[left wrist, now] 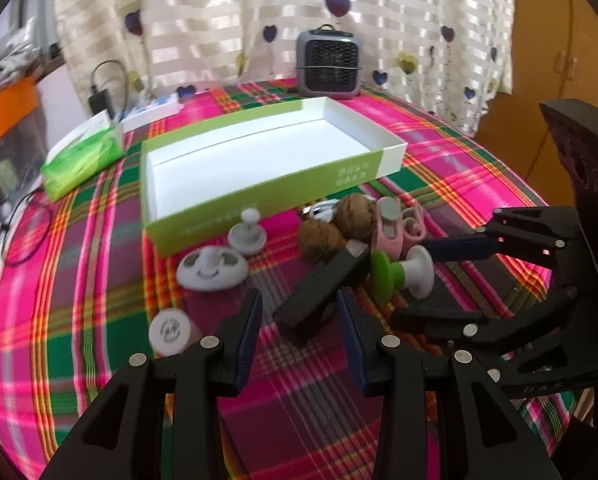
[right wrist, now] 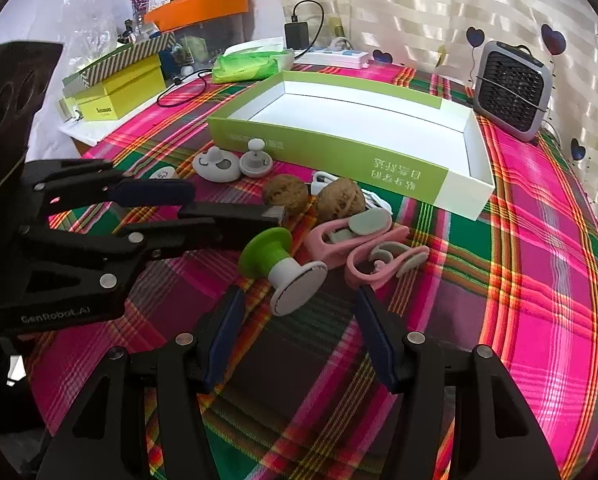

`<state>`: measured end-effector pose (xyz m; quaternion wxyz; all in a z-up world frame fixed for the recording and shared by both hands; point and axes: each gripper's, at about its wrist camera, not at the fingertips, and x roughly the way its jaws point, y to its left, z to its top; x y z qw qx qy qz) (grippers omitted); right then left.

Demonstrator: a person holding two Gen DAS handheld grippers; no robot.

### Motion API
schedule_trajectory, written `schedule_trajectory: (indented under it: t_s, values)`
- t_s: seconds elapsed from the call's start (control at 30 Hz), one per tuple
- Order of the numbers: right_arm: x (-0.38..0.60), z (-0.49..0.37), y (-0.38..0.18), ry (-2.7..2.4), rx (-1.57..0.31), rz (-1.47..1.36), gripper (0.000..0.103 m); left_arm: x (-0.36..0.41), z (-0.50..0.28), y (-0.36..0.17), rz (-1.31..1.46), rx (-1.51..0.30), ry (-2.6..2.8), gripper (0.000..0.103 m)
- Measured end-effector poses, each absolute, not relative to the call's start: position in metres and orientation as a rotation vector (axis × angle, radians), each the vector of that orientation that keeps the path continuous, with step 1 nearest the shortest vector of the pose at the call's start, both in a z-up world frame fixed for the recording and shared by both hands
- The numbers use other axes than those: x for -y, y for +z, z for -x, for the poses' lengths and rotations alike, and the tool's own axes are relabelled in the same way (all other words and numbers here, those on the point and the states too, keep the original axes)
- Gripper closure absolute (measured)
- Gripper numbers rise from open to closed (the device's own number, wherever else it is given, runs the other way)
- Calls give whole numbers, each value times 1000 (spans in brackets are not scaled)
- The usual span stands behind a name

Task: Organize objects
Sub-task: 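Close the left gripper on the black device while the right gripper grasps the green holder, then carry the black device with the left gripper while the right gripper carries the holder into the box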

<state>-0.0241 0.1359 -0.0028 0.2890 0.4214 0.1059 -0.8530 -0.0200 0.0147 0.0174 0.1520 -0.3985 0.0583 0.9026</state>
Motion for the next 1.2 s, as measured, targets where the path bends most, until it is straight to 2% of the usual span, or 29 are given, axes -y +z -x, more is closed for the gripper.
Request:
schedule_trajectory:
  t_s: [0.3,0.33,0.43,0.5,0.57,0.63,1.2]
  values:
    - [-133,30,-2,-2247,-267,-1108,45,-33,32,13,1123,-285,2488,66]
    - [-132,29,-2,-2241,-274,-1106,46,-33,33,11,1131,-285,2486,66]
    - [-130,27,-2,-2216,-277,-1093,58,-32,33,5,1171,-267,2475,67]
    - [-129,26,-1,-2219,-287,-1082,58,-30,31,5,1173,-245,2478,69]
    - [-129,24,1,-2210,-288,-1068,58,-30,27,5,1175,-235,2477,78]
    - [-129,22,0,-2202,-291,-1064,58,-32,21,6,1180,-230,2480,81]
    - [-137,10,10,-2248,-228,-1004,58,-24,8,6,1206,-110,2571,81]
